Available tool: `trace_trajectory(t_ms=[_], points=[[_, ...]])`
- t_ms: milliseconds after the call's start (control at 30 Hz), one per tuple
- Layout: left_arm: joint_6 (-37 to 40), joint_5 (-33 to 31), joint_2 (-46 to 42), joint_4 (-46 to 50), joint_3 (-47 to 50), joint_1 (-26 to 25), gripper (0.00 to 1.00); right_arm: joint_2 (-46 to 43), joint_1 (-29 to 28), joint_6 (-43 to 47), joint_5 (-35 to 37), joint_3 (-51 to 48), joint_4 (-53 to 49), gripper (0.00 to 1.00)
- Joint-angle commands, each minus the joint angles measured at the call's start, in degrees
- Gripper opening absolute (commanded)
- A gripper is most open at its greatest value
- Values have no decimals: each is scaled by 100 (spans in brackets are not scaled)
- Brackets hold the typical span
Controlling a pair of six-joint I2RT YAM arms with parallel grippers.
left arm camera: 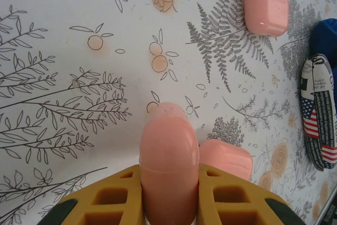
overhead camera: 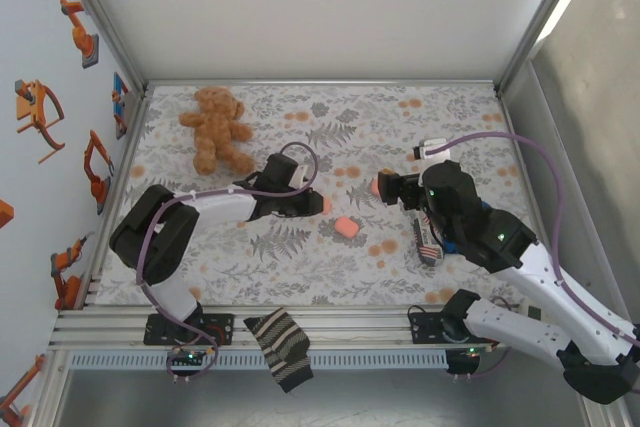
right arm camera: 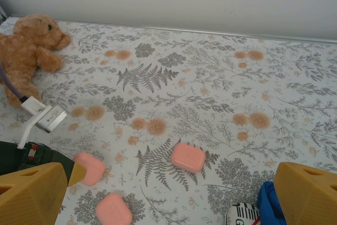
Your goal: Insert the wireless bluetooth earbuds into the charging case
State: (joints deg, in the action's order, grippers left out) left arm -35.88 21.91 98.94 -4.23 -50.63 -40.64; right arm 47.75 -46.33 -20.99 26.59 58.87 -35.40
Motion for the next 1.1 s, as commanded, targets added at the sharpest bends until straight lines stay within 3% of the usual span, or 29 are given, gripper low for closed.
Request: trace_trajectory(t_ms=[0,333,667,833,1067], points=[[-190,151,88,-282,-18,39,24,-81,-27,-28,232,-45,-42,100],[-396,164,227,-635,229,132,44,-88,-26,66,285,-24,-119,100],[-205,-3,-553,-615,504,335,49,-117,-21,526,582,49,-117,100],[338,-742,-1759,-34,626,414,53,-186,116,763,887,-104,-2,100],[1136,-2334,-3534,1093,799,568,76,-334,815,1095,870,-745,724,100]])
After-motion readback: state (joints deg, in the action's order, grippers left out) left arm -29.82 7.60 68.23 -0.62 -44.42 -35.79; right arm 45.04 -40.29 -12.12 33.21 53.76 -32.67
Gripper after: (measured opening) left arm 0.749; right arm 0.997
